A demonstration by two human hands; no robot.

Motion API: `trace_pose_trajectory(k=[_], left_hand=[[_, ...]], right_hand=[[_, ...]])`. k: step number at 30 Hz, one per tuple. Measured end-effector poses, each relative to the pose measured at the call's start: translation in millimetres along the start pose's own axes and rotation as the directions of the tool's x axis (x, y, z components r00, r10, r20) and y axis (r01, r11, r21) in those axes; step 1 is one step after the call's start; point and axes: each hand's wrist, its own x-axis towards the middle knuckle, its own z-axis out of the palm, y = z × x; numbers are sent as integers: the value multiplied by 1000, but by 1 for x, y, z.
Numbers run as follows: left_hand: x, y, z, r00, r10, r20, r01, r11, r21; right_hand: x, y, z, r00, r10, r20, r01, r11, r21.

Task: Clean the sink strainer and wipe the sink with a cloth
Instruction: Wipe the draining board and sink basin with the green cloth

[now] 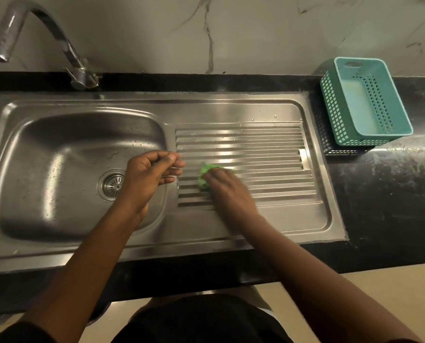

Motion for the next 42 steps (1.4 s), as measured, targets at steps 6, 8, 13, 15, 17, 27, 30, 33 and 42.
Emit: trace_pose_trajectory(k=[6,8,13,15,17,27,30,33,42], left_hand=[[-1,-4,-3,1000,-12,23,12,1000,1],[-1,-5,-5,1000,-9,28,9,1000,2],[-3,-4,-11,1000,-9,17,9,1000,-1],[-4,-3,-11,1000,-10,15,10,1000,3],[-4,-1,-10,1000,-9,11,9,1000,4],[-4,1,-16,999,16,-37,-17,1000,-5],[-4,-2,-13,1000,4,-23,-4,1000,7],[-4,-2,-8,1000,-10,-11,10,1000,0],[-4,0,-3,1000,1,21,-1,1000,4]], right_hand=[[-60,110,-54,937,346,-56,-350,929,-118],[-66,123,-57,897,427,-112,-440,889,-129],[-32,64,-19,609,740,-285,-716,668,202],[-16,23,-2,734,628,-258,-596,778,198],[9,-21,16,902,390,-184,-357,915,189],[52,-19,18,996,-46,80,41,998,57],[27,36,-1,992,117,57,-120,991,53],[-10,103,-36,932,363,-4,-363,932,4],[17,84,-20,701,699,-143,-691,715,110]])
